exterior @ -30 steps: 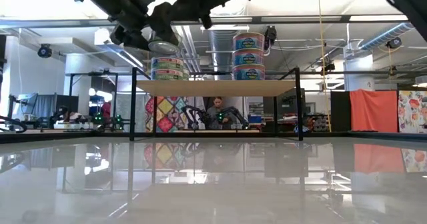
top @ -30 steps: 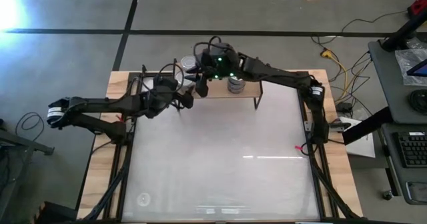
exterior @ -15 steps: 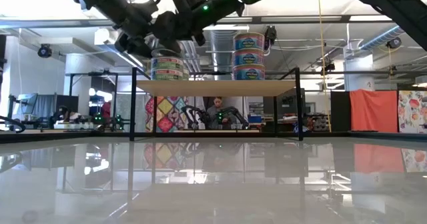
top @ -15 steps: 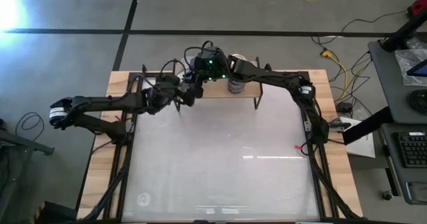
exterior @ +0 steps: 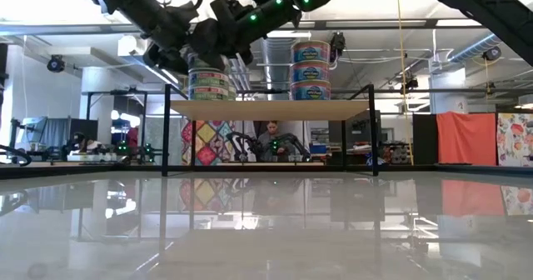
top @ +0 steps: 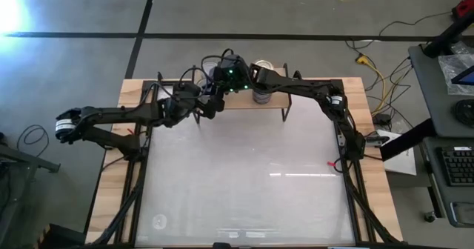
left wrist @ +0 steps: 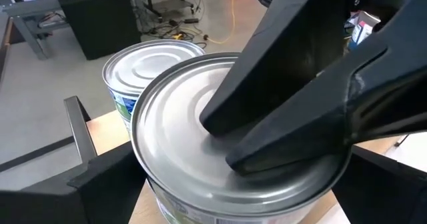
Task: Stack canned seafood by type on shelf
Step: Stack the green tuna can on top of the green tuna can on the shelf
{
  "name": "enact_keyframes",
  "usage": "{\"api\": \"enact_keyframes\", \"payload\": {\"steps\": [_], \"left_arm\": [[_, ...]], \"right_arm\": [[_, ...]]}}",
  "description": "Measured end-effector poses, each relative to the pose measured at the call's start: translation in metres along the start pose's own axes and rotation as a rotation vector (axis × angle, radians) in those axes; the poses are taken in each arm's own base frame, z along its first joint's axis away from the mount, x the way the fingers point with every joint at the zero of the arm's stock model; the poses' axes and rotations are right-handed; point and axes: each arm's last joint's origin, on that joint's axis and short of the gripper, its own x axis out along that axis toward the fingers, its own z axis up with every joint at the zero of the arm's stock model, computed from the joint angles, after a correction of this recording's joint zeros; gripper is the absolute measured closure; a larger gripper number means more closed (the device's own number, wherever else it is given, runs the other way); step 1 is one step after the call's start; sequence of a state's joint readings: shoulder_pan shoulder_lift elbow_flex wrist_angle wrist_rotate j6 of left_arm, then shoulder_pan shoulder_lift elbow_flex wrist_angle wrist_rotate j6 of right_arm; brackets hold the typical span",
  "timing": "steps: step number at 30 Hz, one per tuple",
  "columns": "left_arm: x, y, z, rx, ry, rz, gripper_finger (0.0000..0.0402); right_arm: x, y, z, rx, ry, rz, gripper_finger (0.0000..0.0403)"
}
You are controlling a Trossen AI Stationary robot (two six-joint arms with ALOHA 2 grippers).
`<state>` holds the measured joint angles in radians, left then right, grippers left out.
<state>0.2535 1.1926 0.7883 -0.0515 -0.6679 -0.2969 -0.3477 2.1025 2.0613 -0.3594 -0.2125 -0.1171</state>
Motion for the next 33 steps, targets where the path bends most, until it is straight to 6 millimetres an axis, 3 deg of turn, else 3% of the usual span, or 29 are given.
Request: {"api": "enact_keyframes", "payload": {"steps": [14,33], "left_arm": [[0.004,0.006,0.004,0.035,-0.002,-0.025,0.0002],[0.015,0.019,0.008,-0.004,0.001,-0.012,0.0002]], "right_arm": [[-0.001,-0.007,-0.003,-0.001,0.019,-0.035,0.0364],[0.001,-0.015,-0.002,0.049,-0.024,-0.062,0.0365]]}}
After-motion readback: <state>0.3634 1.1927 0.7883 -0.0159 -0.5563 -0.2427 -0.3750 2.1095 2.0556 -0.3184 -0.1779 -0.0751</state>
